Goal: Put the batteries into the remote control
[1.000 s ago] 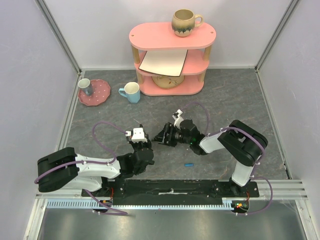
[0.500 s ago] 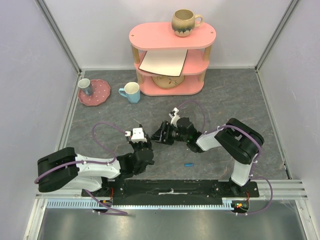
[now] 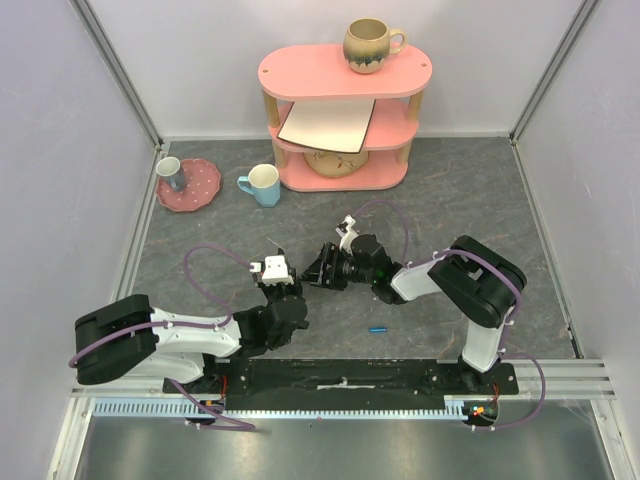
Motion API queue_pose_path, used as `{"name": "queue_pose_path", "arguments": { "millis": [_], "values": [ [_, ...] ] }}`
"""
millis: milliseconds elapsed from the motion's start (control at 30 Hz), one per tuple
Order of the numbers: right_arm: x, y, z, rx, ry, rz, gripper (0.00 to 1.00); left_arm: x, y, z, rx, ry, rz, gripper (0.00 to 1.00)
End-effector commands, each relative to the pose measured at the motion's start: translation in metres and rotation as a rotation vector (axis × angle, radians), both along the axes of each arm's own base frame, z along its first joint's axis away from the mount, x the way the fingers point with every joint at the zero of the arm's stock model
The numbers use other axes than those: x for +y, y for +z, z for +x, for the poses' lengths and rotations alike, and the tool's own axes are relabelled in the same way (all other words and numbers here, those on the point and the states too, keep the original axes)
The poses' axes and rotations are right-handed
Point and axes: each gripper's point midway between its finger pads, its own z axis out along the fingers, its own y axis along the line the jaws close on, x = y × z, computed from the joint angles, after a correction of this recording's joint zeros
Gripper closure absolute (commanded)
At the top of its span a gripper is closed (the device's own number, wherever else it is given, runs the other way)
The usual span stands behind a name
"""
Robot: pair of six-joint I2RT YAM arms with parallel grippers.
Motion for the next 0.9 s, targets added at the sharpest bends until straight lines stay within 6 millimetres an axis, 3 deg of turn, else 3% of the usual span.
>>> {"name": "queue_pose_path", "arguments": {
  "millis": [0, 333, 533, 867],
  "values": [
    [0.011, 0.001, -0.002, -0.016, 0.029, -0.001, 0.28, -0.007, -0.011, -0.005, 0.034, -0.038, -0.011, 0.98],
    [0.020, 0.014, -0.002, -0.036, 0.044, 0.038, 0.28, -0.010, -0.013, -0.006, 0.042, -0.050, -0.017, 0.98],
    [0.018, -0.001, -0.007, -0.013, 0.059, -0.024, 0.40, -0.012, -0.013, -0.006, 0.043, -0.057, -0.017, 0.98],
    [0.008, -0.022, -0.011, 0.024, 0.054, -0.109, 0.49, -0.010, -0.010, -0.004, 0.031, -0.044, -0.007, 0.98]
  ]
}}
